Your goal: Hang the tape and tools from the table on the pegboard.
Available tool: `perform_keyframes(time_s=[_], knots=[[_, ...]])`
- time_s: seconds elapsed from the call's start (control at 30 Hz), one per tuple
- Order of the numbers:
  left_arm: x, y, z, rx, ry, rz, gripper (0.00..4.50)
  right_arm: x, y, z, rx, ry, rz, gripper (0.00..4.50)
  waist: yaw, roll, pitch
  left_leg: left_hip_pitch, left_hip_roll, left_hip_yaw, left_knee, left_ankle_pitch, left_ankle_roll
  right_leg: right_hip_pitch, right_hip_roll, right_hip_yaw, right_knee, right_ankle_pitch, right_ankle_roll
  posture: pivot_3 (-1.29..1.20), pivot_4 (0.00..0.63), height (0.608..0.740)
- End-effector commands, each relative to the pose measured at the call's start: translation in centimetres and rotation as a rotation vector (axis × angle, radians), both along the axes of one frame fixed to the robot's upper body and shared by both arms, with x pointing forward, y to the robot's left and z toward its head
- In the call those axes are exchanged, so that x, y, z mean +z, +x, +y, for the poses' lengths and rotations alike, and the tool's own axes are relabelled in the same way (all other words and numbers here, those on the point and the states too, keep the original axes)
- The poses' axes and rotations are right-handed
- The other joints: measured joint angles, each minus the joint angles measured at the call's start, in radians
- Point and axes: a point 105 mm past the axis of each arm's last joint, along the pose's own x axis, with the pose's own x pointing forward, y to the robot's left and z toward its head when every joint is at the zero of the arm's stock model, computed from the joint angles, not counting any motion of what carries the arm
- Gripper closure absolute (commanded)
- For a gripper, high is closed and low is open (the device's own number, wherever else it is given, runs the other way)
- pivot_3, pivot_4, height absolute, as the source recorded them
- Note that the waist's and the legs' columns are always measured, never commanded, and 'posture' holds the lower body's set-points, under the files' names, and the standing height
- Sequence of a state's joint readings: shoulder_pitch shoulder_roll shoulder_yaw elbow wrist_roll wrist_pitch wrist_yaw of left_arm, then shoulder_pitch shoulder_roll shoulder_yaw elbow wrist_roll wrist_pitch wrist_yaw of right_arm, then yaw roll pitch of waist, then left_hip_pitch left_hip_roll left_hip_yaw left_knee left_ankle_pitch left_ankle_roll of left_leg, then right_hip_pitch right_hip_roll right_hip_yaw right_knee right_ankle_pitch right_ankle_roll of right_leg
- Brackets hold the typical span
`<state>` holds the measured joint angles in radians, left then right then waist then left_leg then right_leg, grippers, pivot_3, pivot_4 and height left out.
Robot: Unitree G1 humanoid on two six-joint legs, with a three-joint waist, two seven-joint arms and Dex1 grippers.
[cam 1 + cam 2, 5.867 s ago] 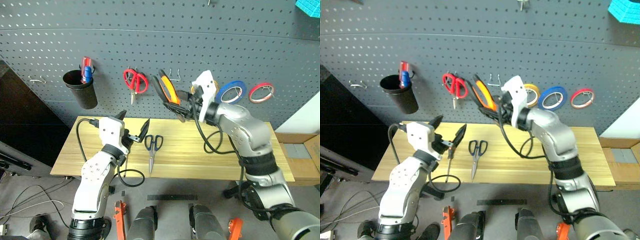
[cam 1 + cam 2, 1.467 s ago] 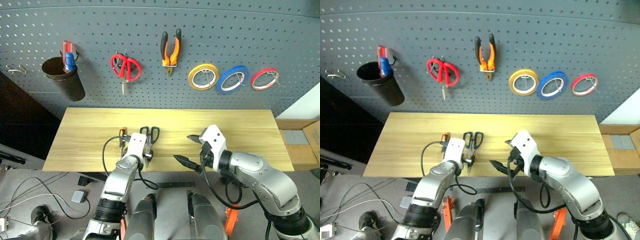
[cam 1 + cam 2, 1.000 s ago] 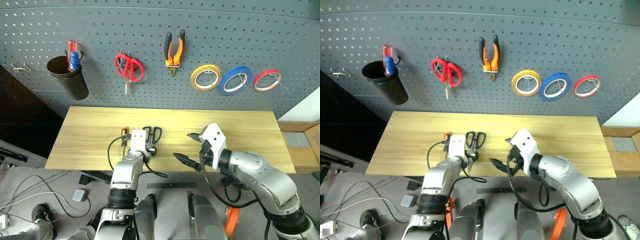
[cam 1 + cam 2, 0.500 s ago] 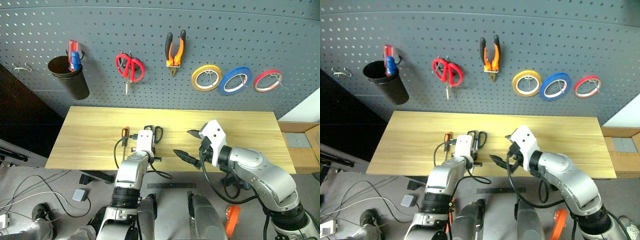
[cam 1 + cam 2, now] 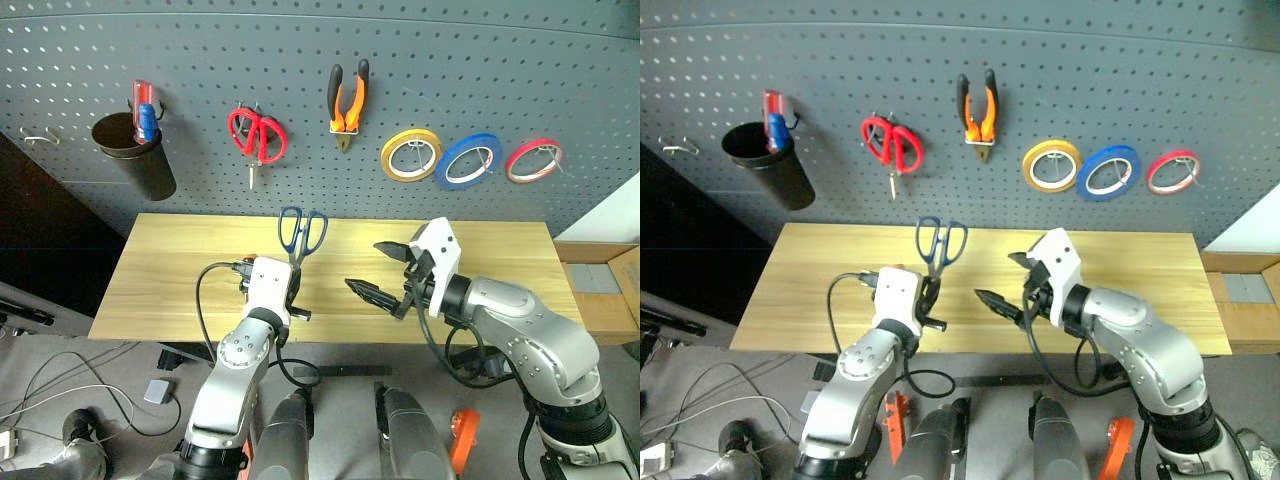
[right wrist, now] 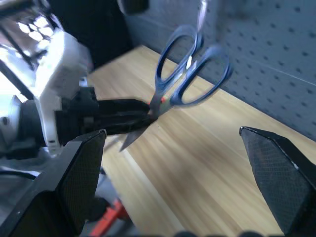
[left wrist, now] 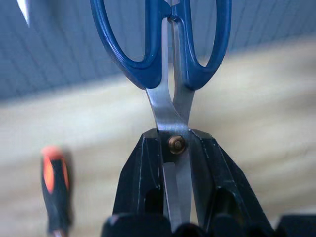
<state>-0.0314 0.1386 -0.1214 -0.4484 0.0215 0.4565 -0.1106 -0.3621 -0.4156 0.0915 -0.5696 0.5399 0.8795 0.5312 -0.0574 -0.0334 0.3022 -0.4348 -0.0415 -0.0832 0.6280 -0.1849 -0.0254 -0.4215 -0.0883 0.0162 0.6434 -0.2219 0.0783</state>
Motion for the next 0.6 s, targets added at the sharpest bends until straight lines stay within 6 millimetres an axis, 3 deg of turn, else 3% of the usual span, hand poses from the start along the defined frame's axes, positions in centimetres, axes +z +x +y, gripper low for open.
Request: perform_keyframes(time_s=[0.03,0.17,0.33,0.6], knots=[[3.7,-1.4,0.4,0.015,0.023,-0.198,4.04,3.3,0.1,0.1,0.024,0.15,-0.061,0.0,0.0,0.0,0.0,0.0,0.0,0.0,0.0,0.0,0.0,0.0,0.0,0.0,0.0,0.0,0.0,-0.14,0.239,0.74],[4.7,-1.4,1.2,0.05,0.004,-0.242,4.04,4.8,0.9,0.6,0.017,0.198,-0.104,0.0,0.0,0.0,-0.003,0.0,0.0,0.0,0.0,0.0,0.0,0.0,0.001,0.0,0.001,0.0,0.0,-0.13,0.223,0.74],[7.5,1.0,2.8,0.145,-0.055,-0.331,4.04,5.7,2.0,1.4,-0.005,0.185,-0.165,0.0,0.001,-0.001,-0.007,0.0,0.0,0.0,0.002,0.0,0.0,0.0,0.001,-0.001,0.002,0.0,0.001,-0.12,0.204,0.74],[7.6,2.2,3.4,0.18,-0.037,-0.333,4.04,6.0,2.2,1.7,-0.001,0.183,-0.193,0.0,0.0,-0.002,-0.023,0.0,-0.001,0.0,0.001,0.0,0.0,0.0,0.001,-0.001,0.002,0.001,0.001,-0.12,0.192,0.74]])
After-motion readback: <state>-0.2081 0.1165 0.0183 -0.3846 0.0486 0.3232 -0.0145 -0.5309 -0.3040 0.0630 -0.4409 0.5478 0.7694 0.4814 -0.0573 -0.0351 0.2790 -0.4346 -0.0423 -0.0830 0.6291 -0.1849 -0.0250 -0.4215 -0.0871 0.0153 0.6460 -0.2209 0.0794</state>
